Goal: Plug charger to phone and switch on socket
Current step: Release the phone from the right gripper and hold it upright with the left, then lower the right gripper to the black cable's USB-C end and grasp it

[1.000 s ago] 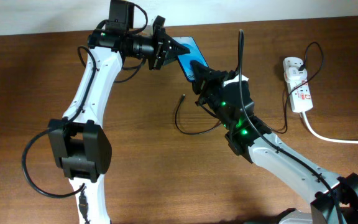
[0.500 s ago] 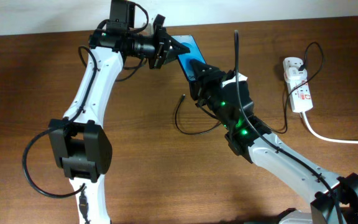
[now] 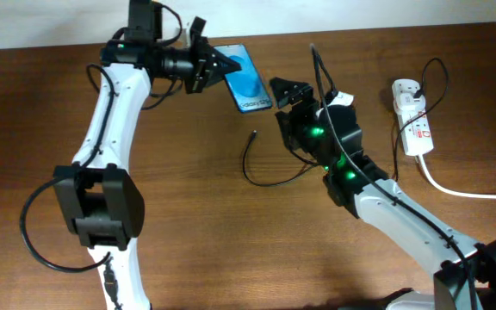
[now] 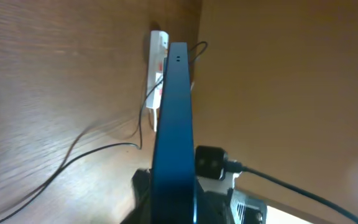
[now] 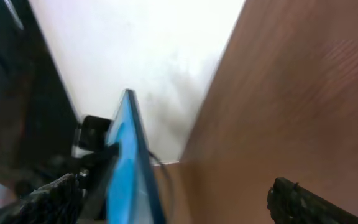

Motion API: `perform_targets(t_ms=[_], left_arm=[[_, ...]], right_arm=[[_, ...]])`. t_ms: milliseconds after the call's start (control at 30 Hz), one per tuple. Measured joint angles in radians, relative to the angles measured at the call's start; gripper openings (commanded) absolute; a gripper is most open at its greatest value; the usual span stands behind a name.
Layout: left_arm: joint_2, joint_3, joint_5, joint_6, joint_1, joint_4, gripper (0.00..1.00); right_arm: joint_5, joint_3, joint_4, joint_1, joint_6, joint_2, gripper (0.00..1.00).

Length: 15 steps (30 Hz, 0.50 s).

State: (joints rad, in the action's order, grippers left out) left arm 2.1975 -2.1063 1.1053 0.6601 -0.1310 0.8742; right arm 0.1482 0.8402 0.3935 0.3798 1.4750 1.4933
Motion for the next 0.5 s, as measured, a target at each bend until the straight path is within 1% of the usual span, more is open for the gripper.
perform_targets(t_ms=[100, 233, 300, 333, 400, 500], left_arm=[[0.000, 0.000, -0.001, -0.073, 0.030, 0.073, 0.00], [0.000, 0.000, -0.019, -0.173, 0.086, 0.175, 0.00], [0.000, 0.000, -0.025, -0.204, 0.112, 0.205, 0.00], [0.000, 0.000, -0.027, -0.225, 0.131, 0.226, 0.00], [0.000, 0.000, -0.031, -0.250, 0.153, 0.244, 0.00], [0.000, 0.000, -0.034, -0.283, 0.182, 0.269, 0.00]], right_arm=[[0.089, 0.003, -0.096, -0.039, -0.106, 0.000, 0.98], [0.212, 0.005, -0.285, -0.107, -0.245, 0.000, 0.99], [0.261, 0.006, -0.340, -0.135, -0.310, 0.000, 0.99], [0.298, 0.006, -0.370, -0.152, -0.364, 0.000, 0.92], [0.346, 0.006, -0.391, -0.168, -0.446, 0.000, 0.86], [0.395, 0.006, -0.430, -0.175, -0.546, 0.000, 0.84]])
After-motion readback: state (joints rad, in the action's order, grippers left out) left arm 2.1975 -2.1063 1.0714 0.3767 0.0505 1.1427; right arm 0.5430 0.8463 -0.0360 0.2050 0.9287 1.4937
